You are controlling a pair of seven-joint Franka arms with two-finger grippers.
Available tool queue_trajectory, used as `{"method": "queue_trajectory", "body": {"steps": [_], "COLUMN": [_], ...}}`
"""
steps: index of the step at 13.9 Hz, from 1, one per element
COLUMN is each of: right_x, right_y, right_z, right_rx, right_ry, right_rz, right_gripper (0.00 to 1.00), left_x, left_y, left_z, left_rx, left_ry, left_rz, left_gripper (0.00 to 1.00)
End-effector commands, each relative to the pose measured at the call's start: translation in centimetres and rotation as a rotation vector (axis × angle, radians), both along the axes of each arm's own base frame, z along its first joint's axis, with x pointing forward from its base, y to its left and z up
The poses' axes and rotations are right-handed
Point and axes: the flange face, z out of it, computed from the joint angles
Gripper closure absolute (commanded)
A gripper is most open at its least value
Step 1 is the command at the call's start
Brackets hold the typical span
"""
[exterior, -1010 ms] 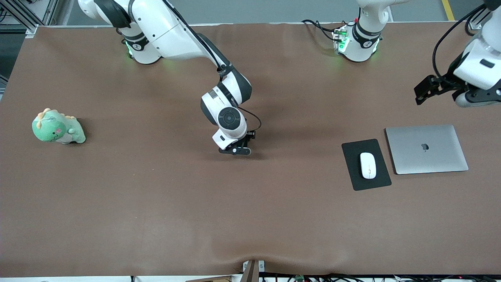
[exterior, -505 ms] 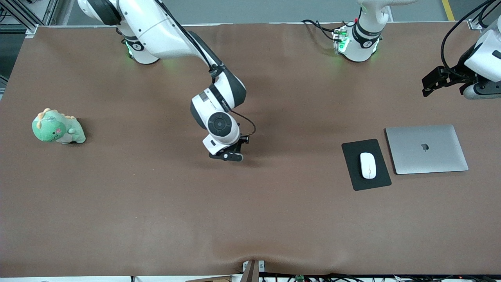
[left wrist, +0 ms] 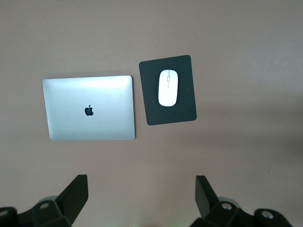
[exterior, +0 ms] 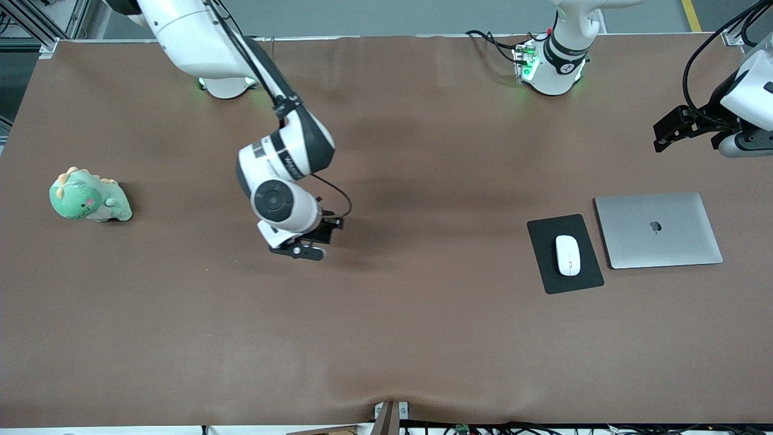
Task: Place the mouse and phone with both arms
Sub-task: 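Carry the phone with the right gripper while the left gripper withdraws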
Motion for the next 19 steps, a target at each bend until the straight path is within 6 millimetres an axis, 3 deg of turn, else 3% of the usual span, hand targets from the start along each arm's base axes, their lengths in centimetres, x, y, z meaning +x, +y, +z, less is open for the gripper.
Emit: {"method": "queue_trajectory", "body": {"steps": [1, 3, 7, 9, 13, 19], "right_x": [-1.5, -1.5, -2.3, -2.3, -3.3, -5.6], "right_y": [-4.6, -9.5, -14.2, -18.1, -23.9, -34.0], "right_z": [0.2, -1.0, -2.1, -2.5, -2.9, -5.8], "right_rx": [0.031, 0.05, 0.046, 0.052, 0.027, 0.038], "right_ry": [-0.035, -0.06, -0.085, -0.094, -0.094, -0.108], "right_rz": [0.061, 0.09, 0.137, 0.142, 0.099, 0.132], "right_gripper": [1.0, 1.0, 1.0, 1.0, 1.0, 1.0], "left_x": [0.8, 0.8, 0.1, 0.2, 0.3, 0.4], "left_y": [-0.2, -1.3, -2.8, -2.8, -2.3, -1.5], "left_z": [1.3, 1.6, 1.1, 1.0, 0.8, 0.8], "left_rx": [-0.006, -0.022, -0.019, -0.017, -0.018, -0.009], "left_ry": [-0.014, -0.008, 0.043, 0.044, 0.049, 0.048], "left_rz": [0.002, -0.02, -0.043, -0.042, -0.046, -0.034], "left_gripper": [0.0, 0.0, 0.0, 0.0, 0.0, 0.0]}}
